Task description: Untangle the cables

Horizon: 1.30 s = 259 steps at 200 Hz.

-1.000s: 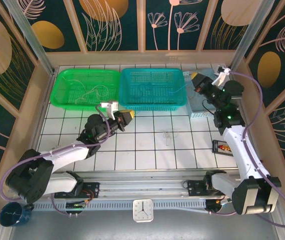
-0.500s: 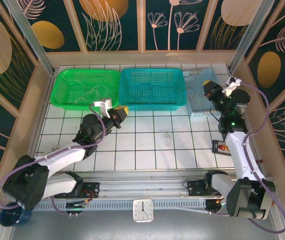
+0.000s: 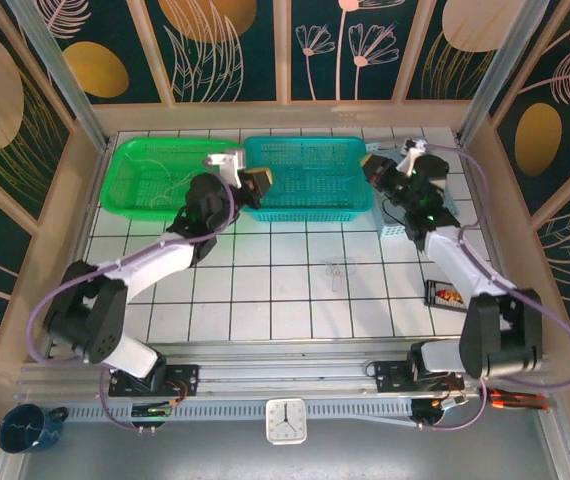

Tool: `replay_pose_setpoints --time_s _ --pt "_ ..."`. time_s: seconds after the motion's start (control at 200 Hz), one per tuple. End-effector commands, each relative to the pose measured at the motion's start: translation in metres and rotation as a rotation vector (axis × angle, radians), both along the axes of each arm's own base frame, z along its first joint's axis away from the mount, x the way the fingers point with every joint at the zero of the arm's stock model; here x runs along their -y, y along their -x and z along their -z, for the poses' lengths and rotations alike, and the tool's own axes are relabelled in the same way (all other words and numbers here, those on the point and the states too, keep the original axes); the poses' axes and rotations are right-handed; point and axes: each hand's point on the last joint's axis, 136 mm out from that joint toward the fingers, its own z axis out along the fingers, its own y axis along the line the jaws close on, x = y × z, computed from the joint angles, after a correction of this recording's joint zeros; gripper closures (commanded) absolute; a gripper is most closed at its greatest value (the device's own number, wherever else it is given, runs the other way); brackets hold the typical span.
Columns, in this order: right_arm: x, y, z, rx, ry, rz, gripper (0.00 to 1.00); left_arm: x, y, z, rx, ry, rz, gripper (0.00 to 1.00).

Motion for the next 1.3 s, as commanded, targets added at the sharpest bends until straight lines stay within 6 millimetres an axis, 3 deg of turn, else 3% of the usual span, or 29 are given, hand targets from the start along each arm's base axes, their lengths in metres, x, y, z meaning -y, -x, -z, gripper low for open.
replay_pose_setpoints --time_s 0.0,0.05,0.07,0.115,0.175,0.27,0.35,0.48,0.671,0.771,0.881,0.911,0.931,0.961,1.226,1.266,1.291 --pt "-0.010 -0.023 0.000 0.029 0.043 -0.006 1.00 -0.001 -0.028 0.016 -0.038 -0.103 -0.036 1.00" --pt "-0.016 -0.031 0.007 0.008 0.048 -0.024 1.00 0.000 -0.036 0.016 -0.042 -0.126 -0.043 1.00" --pt "-0.019 -0.035 0.013 -0.004 0.050 -0.033 0.99 0.001 -0.042 0.027 -0.063 -0.143 -0.048 1.00" --pt "-0.024 -0.041 0.021 -0.025 0.054 -0.054 0.85 0.002 -0.050 0.033 -0.074 -0.166 -0.055 1.00" --pt "-0.029 -0.047 0.026 -0.039 0.058 -0.079 0.61 0.003 -0.059 0.037 -0.089 -0.192 -0.065 0.92" --pt "-0.032 -0.046 0.023 -0.035 0.065 -0.100 0.47 0.004 -0.070 0.043 -0.115 -0.213 -0.068 0.75" --pt "-0.031 -0.041 0.016 -0.018 0.078 -0.101 0.43 0.005 -0.076 0.044 -0.123 -0.220 -0.066 0.52" --pt "-0.025 -0.027 0.004 0.008 0.102 -0.090 0.41 0.007 -0.079 0.037 -0.116 -0.222 -0.065 0.27" --pt "-0.029 0.012 0.002 0.017 0.138 -0.115 0.41 0.007 -0.072 0.021 -0.099 -0.215 -0.048 0.02" --pt "-0.036 0.040 0.017 -0.006 0.204 -0.132 0.41 0.008 -0.061 0.009 -0.097 -0.191 -0.022 0.01" --pt "-0.040 0.074 0.051 -0.065 0.295 -0.139 0.41 0.006 -0.043 -0.007 -0.100 -0.147 0.010 0.01" --pt "-0.039 0.083 0.059 -0.080 0.314 -0.133 0.41 0.006 -0.039 -0.002 -0.119 -0.139 0.019 0.01" --pt "-0.038 0.088 0.065 -0.092 0.324 -0.129 0.41 0.004 -0.032 -0.016 -0.101 -0.120 0.022 0.01" --pt "-0.037 0.097 0.075 -0.110 0.338 -0.128 0.41 0.002 -0.026 -0.019 -0.106 -0.104 0.028 0.01" --pt "-0.030 0.162 0.155 -0.261 0.425 -0.132 0.40 -0.010 0.031 -0.014 -0.180 0.050 0.085 0.01" --pt "-0.037 0.171 0.164 -0.271 0.440 -0.157 0.40 -0.013 0.037 -0.013 -0.186 0.072 0.088 0.01" --pt "-0.038 0.173 0.168 -0.279 0.446 -0.163 0.40 -0.015 0.043 -0.001 -0.209 0.073 0.087 0.01"
